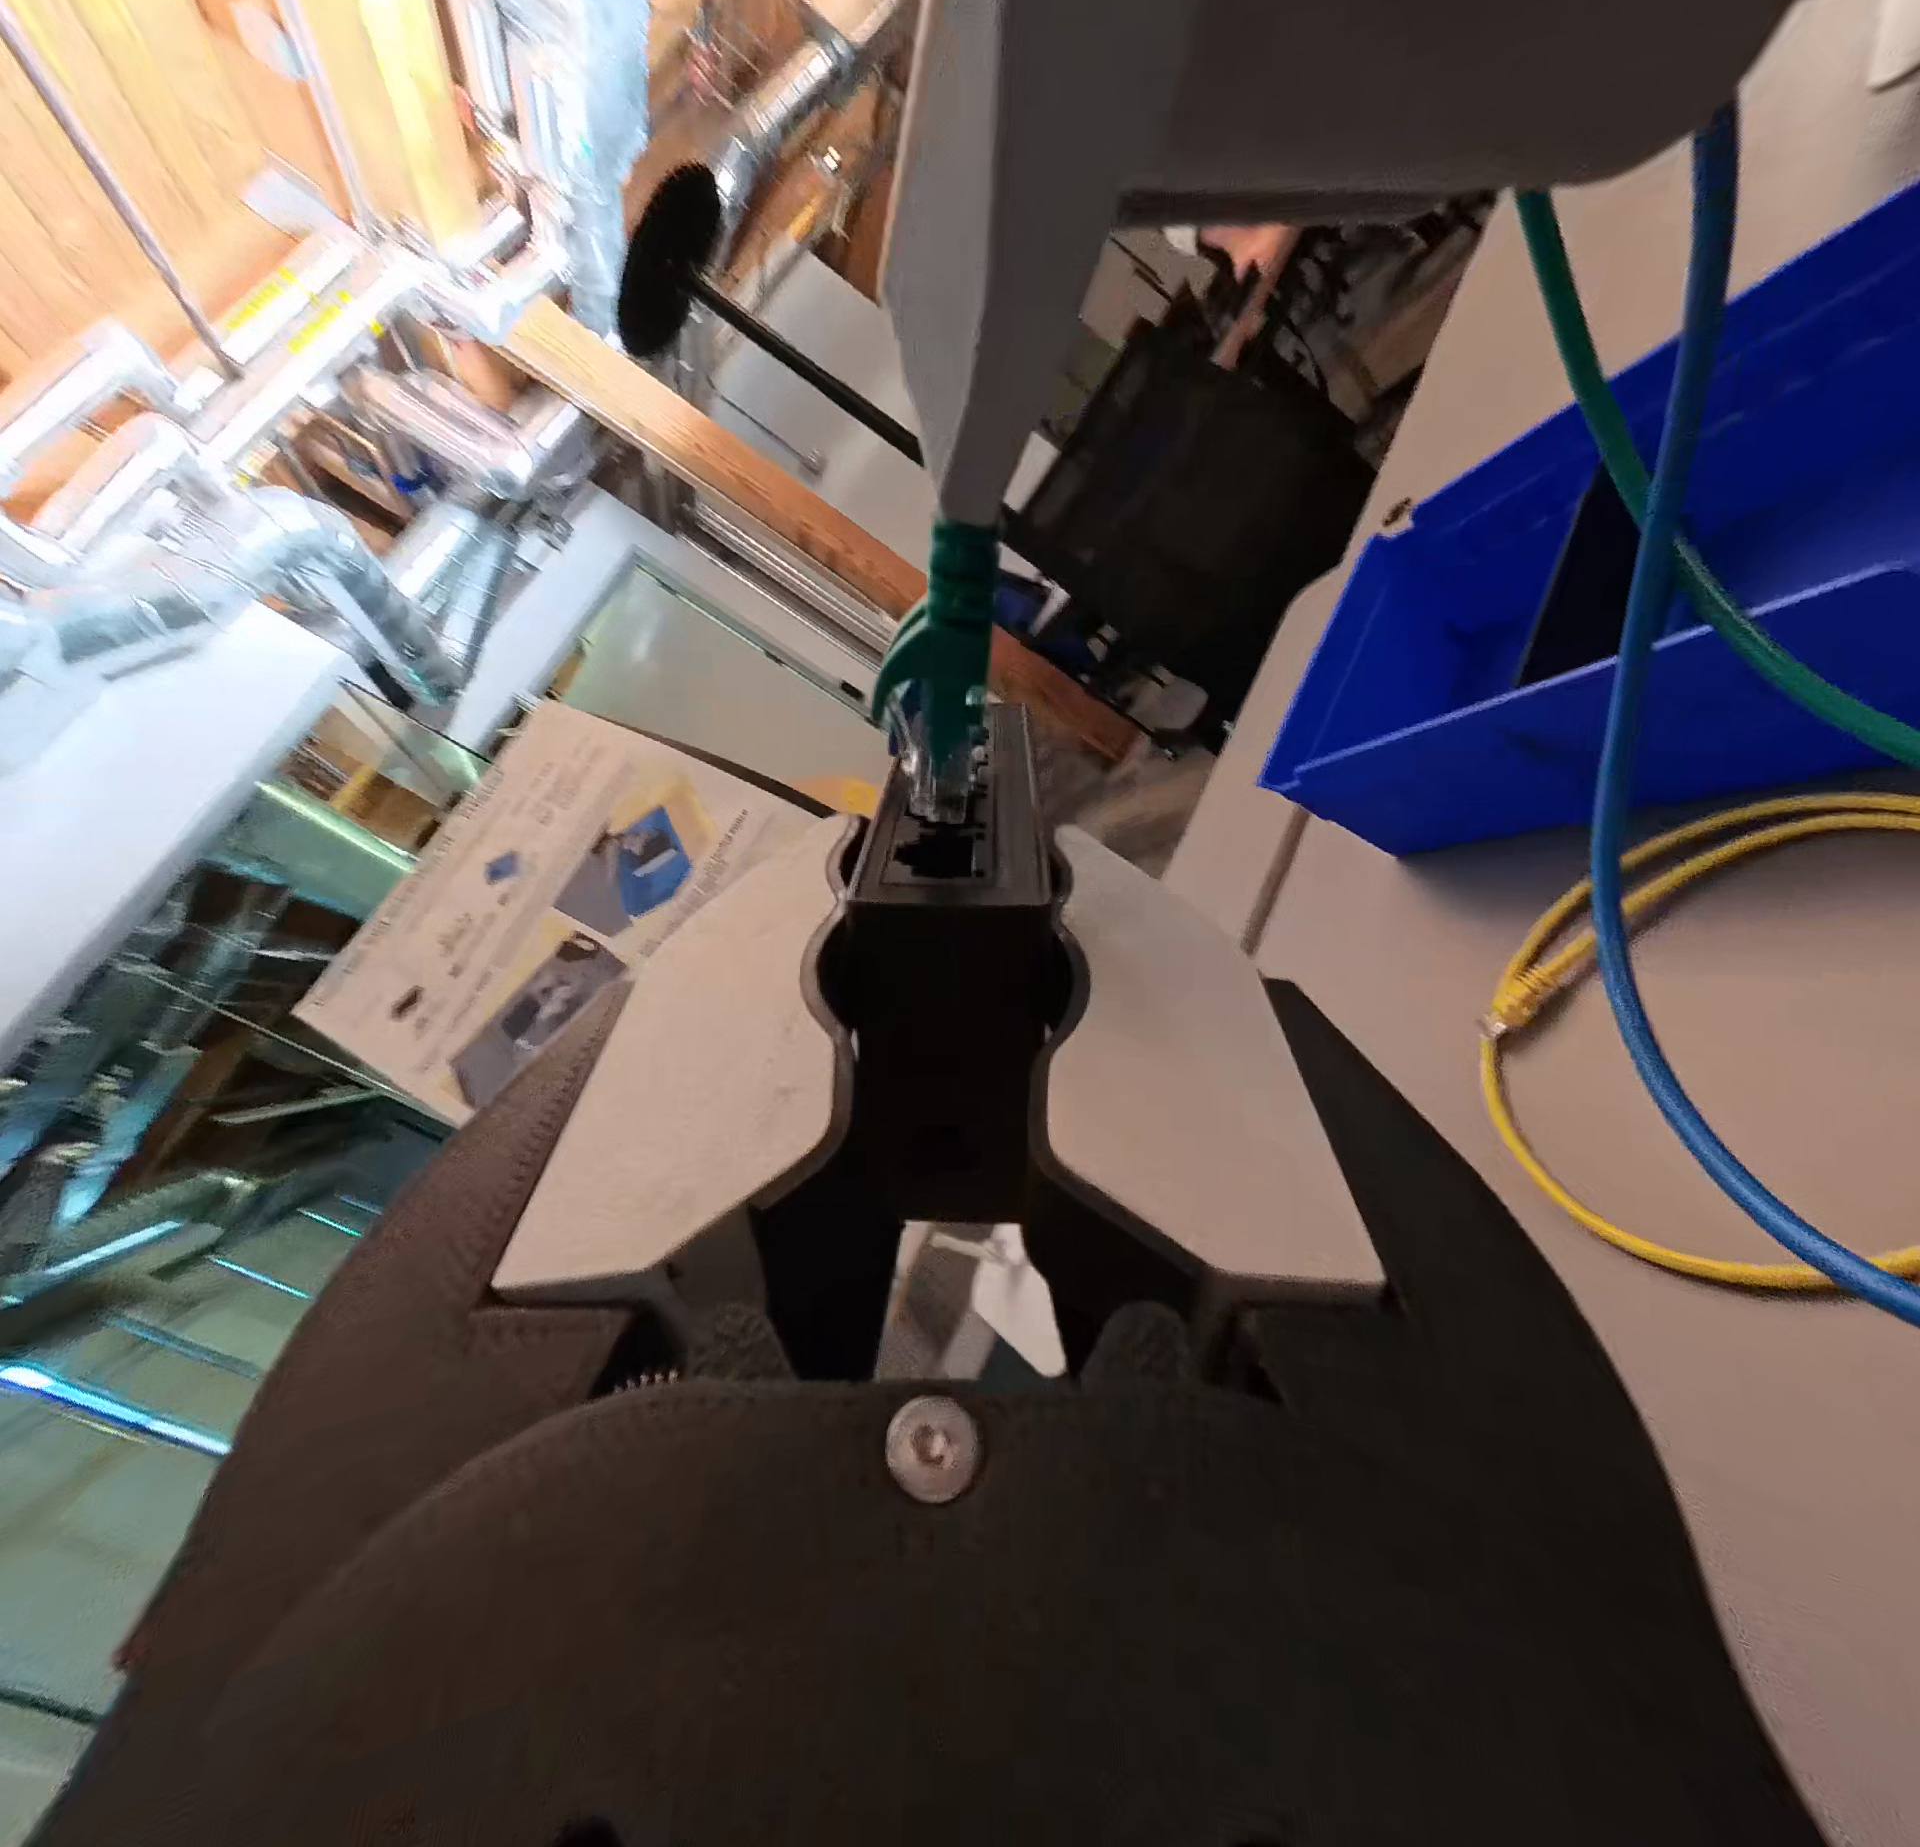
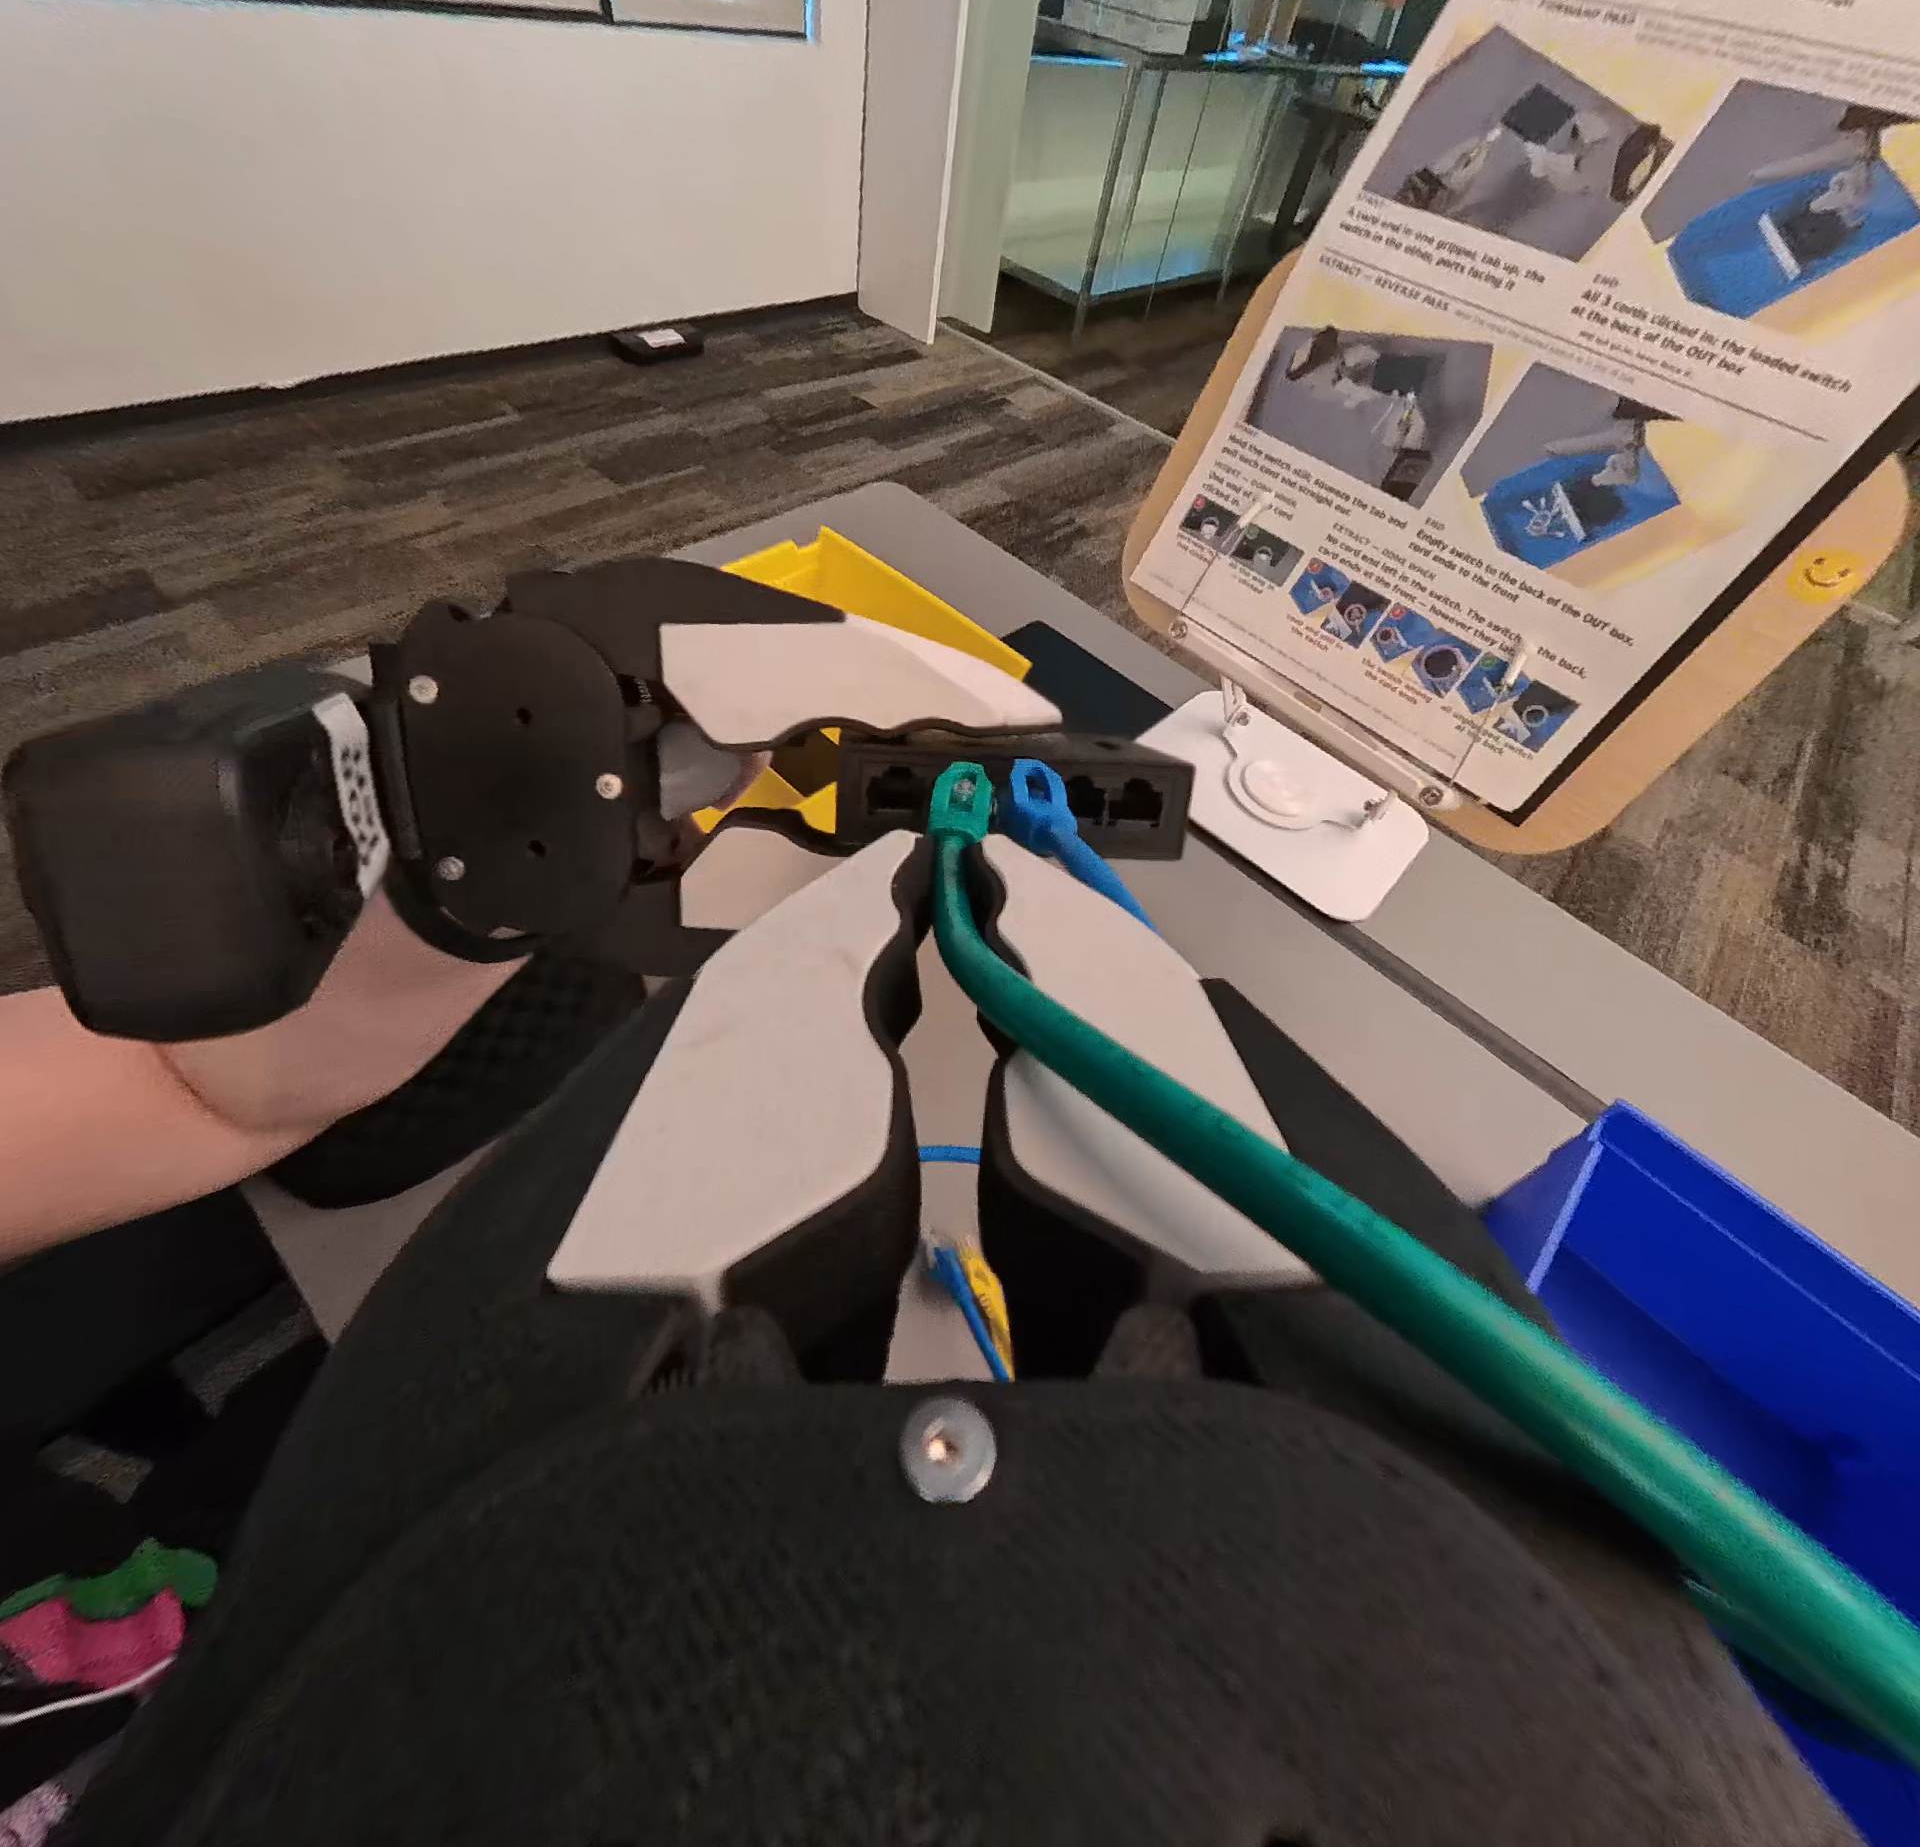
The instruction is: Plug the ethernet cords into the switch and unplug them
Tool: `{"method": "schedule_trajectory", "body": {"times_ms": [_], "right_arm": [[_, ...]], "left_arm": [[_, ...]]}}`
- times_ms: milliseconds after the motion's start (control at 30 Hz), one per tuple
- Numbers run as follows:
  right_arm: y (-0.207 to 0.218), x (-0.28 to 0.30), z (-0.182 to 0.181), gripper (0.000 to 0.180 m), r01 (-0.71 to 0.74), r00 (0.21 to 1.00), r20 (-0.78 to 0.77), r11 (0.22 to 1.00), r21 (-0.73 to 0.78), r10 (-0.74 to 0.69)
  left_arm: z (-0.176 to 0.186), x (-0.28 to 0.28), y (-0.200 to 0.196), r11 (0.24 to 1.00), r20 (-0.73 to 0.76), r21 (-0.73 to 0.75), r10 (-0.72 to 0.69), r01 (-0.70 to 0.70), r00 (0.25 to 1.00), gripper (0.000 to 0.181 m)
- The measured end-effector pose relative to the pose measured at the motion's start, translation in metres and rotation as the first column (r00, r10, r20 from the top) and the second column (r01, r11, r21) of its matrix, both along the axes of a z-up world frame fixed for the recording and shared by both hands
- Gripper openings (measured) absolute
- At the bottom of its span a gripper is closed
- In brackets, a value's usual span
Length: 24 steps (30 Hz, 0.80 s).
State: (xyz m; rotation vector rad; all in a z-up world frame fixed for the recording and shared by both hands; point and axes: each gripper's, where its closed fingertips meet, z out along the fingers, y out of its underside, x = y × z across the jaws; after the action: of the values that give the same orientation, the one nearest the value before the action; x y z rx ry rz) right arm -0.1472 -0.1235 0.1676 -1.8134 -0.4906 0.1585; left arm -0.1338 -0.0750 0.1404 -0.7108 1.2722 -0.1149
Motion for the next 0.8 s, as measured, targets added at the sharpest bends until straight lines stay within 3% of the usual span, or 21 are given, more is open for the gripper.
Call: {"method": "schedule_trajectory", "body": {"times_ms": [400, 567, 800], "right_arm": [[-0.04, -0.015, 0.013, 0.006, -0.157, 0.985, -0.056, 0.985, 0.076, 0.162], [-0.052, -0.015, 0.014, 0.006, -0.174, 0.984, 0.044, 0.984, 0.043, 0.172], [-0.049, -0.015, 0.011, 0.006, -0.228, 0.973, -0.048, 0.973, -0.026, 0.226]], "left_arm": [[0.028, -0.017, -0.045, 0.96, 0.111, 0.277, -0.058, 0.025, 0.992, 0.028], [0.028, -0.016, -0.056, 0.955, 0.091, 0.294, -0.072, 0.043, 0.993, 0.028], [0.021, -0.012, -0.057, 0.957, 0.07, 0.283, -0.085, 0.062, 0.994, 0.028]]}}
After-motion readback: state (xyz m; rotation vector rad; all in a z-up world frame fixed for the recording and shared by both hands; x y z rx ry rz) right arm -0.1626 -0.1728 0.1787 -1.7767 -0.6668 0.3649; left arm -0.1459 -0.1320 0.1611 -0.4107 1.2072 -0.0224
